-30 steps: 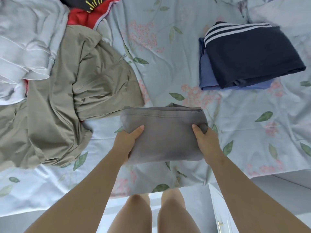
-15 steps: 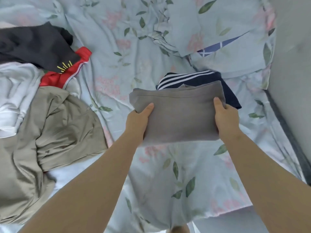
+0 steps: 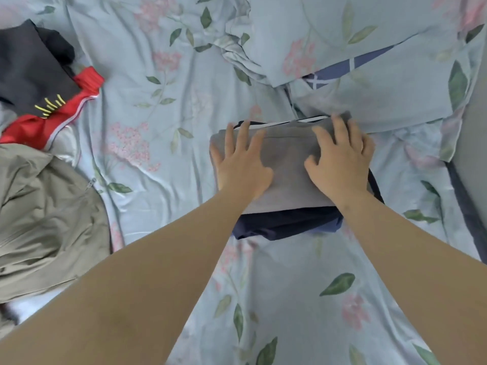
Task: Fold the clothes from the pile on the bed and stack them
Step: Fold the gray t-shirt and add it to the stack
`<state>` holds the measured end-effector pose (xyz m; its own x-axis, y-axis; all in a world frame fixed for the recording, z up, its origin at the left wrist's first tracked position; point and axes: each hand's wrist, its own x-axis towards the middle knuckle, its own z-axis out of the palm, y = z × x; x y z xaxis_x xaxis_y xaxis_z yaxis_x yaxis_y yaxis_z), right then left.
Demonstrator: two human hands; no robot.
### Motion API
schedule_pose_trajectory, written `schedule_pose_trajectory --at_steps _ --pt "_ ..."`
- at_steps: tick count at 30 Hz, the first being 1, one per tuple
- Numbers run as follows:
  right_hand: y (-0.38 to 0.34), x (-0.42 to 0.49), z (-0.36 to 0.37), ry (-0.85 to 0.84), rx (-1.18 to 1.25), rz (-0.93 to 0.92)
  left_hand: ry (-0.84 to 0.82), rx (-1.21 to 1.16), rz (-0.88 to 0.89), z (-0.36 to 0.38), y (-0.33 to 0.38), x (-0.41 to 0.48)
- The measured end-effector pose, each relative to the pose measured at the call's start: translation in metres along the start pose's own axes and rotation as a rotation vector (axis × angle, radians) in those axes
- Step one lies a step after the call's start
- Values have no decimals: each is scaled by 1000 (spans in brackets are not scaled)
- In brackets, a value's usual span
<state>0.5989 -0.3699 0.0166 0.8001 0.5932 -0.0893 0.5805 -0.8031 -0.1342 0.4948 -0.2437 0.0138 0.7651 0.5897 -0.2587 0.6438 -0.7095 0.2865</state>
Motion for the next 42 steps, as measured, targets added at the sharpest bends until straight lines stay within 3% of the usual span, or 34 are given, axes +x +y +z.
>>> schedule_pose_trajectory --at_steps 2,5,8,12,25,29,32,34,37,42 --pt "3 14 9 -93 -7 -62 -36 24 46 8 -4 12" --pt "10 3 30 -275 38 3 -73 113 44 39 -14 -6" --pt "12 -41 57 -186 9 15 100 203 108 75 -21 -43" --pt "9 -40 75 -140 5 55 159 209 175 89 -34 -25" --pt "-2 -37 62 -165 3 98 123 232 168 70 -39 -30" --pt "-39 -72 55 -213 53 152 30 208 216 56 -71 -71" --pt "-79 -106 60 -167 51 73 -15 208 189 46 -118 -108" --pt "-111 -124 62 -246 48 29 -57 218 123 43 -157 -131" --pt "-169 -140 67 -345 82 -63 11 203 80 37 -217 -167" --pt "-293 -165 93 -343 231 -192 121 166 -51 24 -334 -203"
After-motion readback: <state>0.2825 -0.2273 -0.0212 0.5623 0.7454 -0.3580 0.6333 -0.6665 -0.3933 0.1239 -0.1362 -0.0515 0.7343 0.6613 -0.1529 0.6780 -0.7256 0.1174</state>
